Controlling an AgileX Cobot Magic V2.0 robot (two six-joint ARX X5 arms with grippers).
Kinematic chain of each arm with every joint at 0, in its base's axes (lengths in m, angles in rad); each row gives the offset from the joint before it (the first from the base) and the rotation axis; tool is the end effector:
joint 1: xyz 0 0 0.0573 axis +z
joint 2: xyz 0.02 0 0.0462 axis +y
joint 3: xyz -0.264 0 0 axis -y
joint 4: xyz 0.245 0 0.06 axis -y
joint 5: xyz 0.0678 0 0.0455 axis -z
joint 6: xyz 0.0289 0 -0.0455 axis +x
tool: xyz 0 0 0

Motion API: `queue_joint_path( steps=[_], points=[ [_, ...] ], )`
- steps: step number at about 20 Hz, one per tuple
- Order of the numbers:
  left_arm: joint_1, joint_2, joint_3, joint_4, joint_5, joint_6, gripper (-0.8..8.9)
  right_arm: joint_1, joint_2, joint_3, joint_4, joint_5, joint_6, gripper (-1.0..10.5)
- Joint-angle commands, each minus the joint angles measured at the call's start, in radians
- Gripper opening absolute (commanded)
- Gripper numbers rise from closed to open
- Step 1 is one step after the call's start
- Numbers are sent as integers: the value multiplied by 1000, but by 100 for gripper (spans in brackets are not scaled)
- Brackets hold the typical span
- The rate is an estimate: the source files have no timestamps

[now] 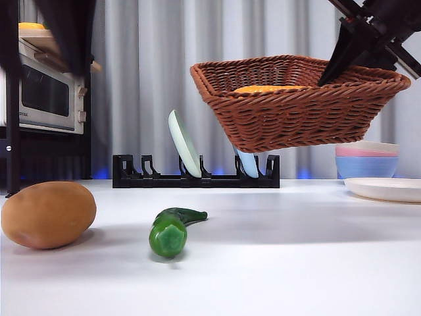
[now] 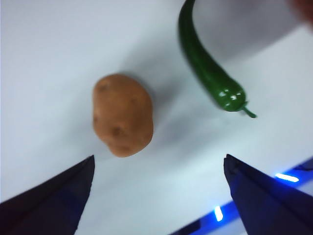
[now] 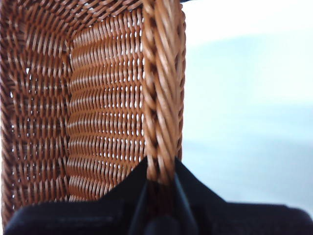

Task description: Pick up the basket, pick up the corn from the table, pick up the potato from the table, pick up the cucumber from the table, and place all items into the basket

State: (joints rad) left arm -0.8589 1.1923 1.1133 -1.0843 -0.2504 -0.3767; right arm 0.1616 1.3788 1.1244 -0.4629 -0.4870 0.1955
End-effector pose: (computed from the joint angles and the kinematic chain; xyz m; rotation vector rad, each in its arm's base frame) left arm 0.1422 -0.1539 0.3013 0.2856 1.0700 -0.3353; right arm 0.2862 0.0604 0.2977 0.2987 0.7797 0.5488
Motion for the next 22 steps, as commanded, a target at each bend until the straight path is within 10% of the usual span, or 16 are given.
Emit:
queue_joint_path(
  steps=[1,8,16,19,22],
  points=[
    [63,3,-101,104,64,3,449,-6,-1,-1,21,-12,13,-16],
    [330,83,-240,356,213,121,449,-11,-1,-1,22,-11,13,-16],
    [376,277,-240,473,284,166,435,-11,-1,-1,21,-11,14,-16],
    [375,275,-240,456,284,183,-38,-11,-1,-1,21,-11,16,-16],
    [373,235,-226,399,315,207,-8,-10,-1,-1,22,-11,16,-16]
  ],
)
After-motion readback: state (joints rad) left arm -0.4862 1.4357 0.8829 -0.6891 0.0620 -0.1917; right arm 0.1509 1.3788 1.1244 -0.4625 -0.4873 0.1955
